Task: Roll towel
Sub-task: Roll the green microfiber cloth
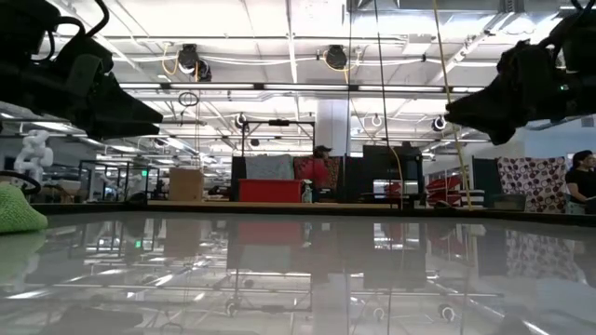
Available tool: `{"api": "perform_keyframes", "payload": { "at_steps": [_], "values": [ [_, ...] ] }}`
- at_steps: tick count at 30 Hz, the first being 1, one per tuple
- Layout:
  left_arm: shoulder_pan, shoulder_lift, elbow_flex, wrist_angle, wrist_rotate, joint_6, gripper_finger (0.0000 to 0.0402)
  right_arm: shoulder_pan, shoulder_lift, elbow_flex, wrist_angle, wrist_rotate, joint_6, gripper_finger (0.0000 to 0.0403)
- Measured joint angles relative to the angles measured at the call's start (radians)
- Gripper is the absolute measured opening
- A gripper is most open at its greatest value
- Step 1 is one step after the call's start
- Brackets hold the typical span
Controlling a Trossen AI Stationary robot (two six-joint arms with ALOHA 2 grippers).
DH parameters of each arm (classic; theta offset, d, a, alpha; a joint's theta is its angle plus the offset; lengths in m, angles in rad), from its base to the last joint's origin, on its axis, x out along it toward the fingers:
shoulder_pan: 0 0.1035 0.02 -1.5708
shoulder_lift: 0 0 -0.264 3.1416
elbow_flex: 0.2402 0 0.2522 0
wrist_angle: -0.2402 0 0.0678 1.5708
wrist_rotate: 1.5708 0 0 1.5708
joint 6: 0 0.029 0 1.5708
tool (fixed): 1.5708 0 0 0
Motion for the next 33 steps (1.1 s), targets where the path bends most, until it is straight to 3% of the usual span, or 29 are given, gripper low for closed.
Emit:
{"api": "perform_keyframes", "payload": {
  "at_steps": [5,11,14,23,27,33],
  "values": [
    [0.0,0.0,0.0,0.0,0.0,0.0,0.0294,0.001,0.005,0.0,0.079,-0.051,0.1,0.016],
    [0.0,0.0,0.0,0.001,0.0,0.0,0.0294,0.003,0.012,0.0,0.242,-0.37,0.212,0.016],
    [0.0,0.0,0.0,0.001,0.0,0.0,0.0294,0.025,0.017,0.0,0.317,-0.442,0.268,0.016],
    [0.0,0.0,0.0,0.001,0.0,0.0,0.0294,0.126,0.041,0.0,0.485,-0.437,0.281,0.016],
    [0.0,0.0,0.0,0.001,0.0,0.0,0.0294,0.158,0.1,0.0,0.619,-0.403,0.269,0.016],
    [0.0,0.0,0.0,0.002,0.0,0.0,0.0294,0.187,0.246,0.124,0.635,-0.335,0.194,0.016]
  ]
}}
